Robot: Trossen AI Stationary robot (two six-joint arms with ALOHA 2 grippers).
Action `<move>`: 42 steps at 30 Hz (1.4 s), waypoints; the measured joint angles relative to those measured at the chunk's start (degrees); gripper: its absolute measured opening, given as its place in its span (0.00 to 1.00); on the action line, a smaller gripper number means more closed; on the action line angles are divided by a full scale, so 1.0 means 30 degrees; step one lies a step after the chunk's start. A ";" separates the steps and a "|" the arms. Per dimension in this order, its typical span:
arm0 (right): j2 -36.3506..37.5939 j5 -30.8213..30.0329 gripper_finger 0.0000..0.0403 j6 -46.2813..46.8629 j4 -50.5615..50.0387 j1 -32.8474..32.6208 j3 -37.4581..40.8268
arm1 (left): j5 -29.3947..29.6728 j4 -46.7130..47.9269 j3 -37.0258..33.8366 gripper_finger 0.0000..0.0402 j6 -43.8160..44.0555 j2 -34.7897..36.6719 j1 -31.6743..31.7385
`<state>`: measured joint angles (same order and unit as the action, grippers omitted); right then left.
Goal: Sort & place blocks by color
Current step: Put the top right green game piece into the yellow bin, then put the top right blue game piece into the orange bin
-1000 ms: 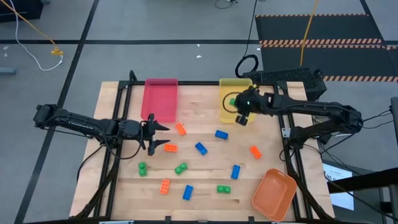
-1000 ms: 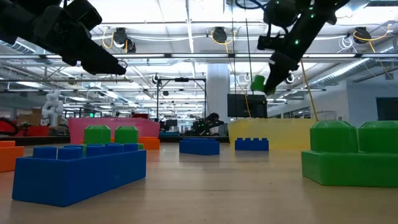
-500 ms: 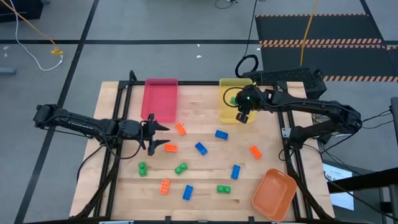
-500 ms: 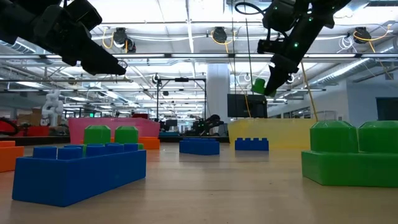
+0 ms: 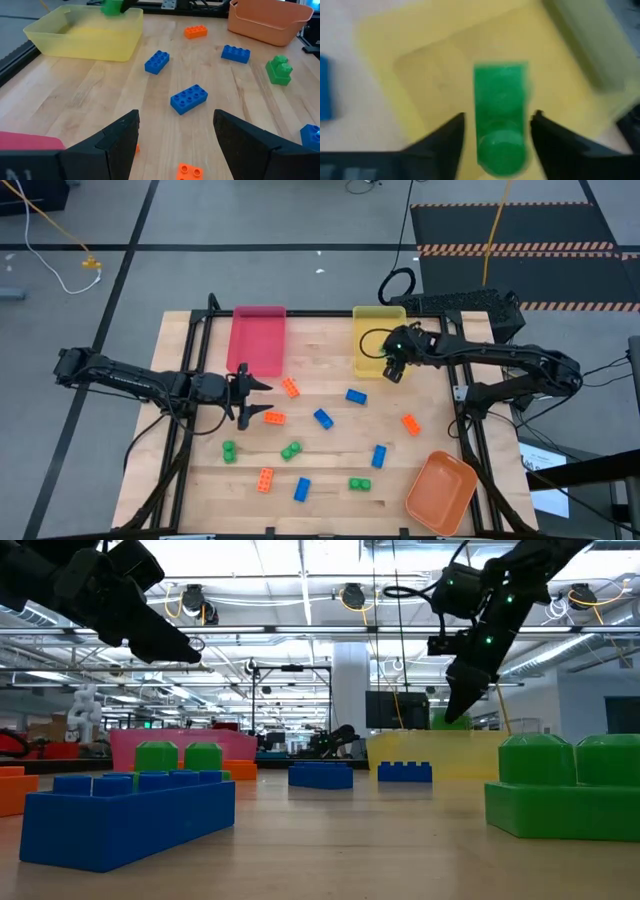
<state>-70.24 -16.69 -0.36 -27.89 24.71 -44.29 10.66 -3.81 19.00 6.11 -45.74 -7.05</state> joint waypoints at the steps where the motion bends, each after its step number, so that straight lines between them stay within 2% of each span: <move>1: 0.0007 -0.0149 0.68 0.0040 0.0071 0.0005 0.0048 | 0.0000 0.0000 0.0000 0.63 0.0000 0.0000 0.0000; 4: 0.0056 -0.0419 0.86 0.0049 0.0226 0.0007 0.0070 | 0.0000 0.0000 0.0000 0.63 0.0000 0.0000 0.0000; 8: 0.0504 0.0115 0.94 0.0409 0.1610 -0.0165 0.0070 | 0.0000 0.0000 0.0000 0.63 0.0022 0.0000 0.0000; 13: 0.1053 0.3209 0.92 0.1576 0.4115 -0.1677 0.0070 | 0.0000 0.0102 0.0000 0.63 0.0126 0.0000 0.0000; 16: 0.1052 0.3819 0.90 0.1764 0.4909 -0.3545 0.0056 | 0.0003 0.0119 0.0000 0.63 0.0141 0.0000 0.0000; 20: 0.0191 0.2842 0.88 0.2168 0.5284 -0.6098 0.0041 | 0.0677 0.0073 0.0000 0.63 0.0073 0.0000 0.0000; 24: -0.1252 0.2014 0.86 0.2420 0.5210 -0.7341 0.0041 | 0.1129 -0.0274 0.0000 0.63 0.0063 0.0007 0.0000; 30: -0.3655 0.2095 0.85 0.3860 0.5215 -0.8212 0.0041 | 0.1122 -0.0223 0.0007 0.63 0.0576 0.0007 0.0000; 36: -0.5052 0.2062 0.85 0.4464 0.5380 -0.8769 0.0041 | 0.1107 -0.0175 0.0007 0.63 0.0626 0.0007 0.0000; 42: -0.6248 0.1019 0.85 0.4424 0.5477 -0.8749 0.0041 | 0.1054 -0.0126 0.0007 0.63 0.0576 0.0007 0.0000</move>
<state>-88.98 -13.63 12.92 -11.46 -1.54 -44.16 13.82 -4.19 19.03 7.84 -45.71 -7.05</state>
